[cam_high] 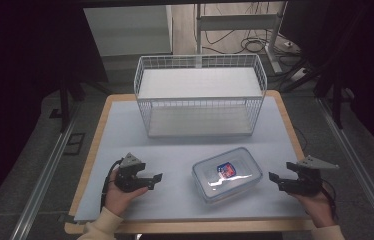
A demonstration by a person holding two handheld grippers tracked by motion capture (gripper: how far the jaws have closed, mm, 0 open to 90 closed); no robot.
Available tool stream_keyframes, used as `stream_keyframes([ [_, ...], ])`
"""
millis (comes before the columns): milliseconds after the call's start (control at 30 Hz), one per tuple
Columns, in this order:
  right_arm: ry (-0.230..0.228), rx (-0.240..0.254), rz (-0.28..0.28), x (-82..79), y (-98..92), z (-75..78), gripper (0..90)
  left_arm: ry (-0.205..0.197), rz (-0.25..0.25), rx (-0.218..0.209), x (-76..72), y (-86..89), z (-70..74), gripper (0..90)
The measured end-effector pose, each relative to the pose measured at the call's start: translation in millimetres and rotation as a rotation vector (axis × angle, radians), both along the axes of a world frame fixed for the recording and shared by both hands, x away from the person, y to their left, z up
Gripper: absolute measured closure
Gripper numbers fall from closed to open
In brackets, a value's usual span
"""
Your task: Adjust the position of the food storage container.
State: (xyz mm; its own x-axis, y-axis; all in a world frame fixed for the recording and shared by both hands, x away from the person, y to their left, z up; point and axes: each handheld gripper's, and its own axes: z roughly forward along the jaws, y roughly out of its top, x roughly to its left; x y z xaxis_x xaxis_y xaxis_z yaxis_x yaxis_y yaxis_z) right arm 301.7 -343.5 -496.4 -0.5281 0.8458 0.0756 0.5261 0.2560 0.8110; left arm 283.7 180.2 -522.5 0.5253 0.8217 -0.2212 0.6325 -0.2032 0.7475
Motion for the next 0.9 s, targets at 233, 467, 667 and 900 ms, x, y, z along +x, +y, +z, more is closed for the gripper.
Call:
stream_keyframes([
  [233, 0.000, 0.004, 0.008, -0.9, 0.6, 1.5, 16.8, 0.003, 0.008, -0.006, -0.1, 1.4, -0.1, 18.3],
  [467, -0.001, -0.002, 0.015, -1.8, 2.1, 2.6, 17.0, 0.002, 0.011, -0.009, 0.1, 2.3, 0.2, 18.3],
  [667, 0.003, 0.016, 0.017, -1.9, 1.5, 6.9, 16.9, -0.001, 0.020, -0.014, 0.3, 3.7, 0.9, 18.3],
  [900, -0.008, 0.043, 0.071, -7.6, 9.3, 30.4, 22.1, 0.000, 0.018, -0.014, 0.8, 3.9, 0.5, 18.3],
])
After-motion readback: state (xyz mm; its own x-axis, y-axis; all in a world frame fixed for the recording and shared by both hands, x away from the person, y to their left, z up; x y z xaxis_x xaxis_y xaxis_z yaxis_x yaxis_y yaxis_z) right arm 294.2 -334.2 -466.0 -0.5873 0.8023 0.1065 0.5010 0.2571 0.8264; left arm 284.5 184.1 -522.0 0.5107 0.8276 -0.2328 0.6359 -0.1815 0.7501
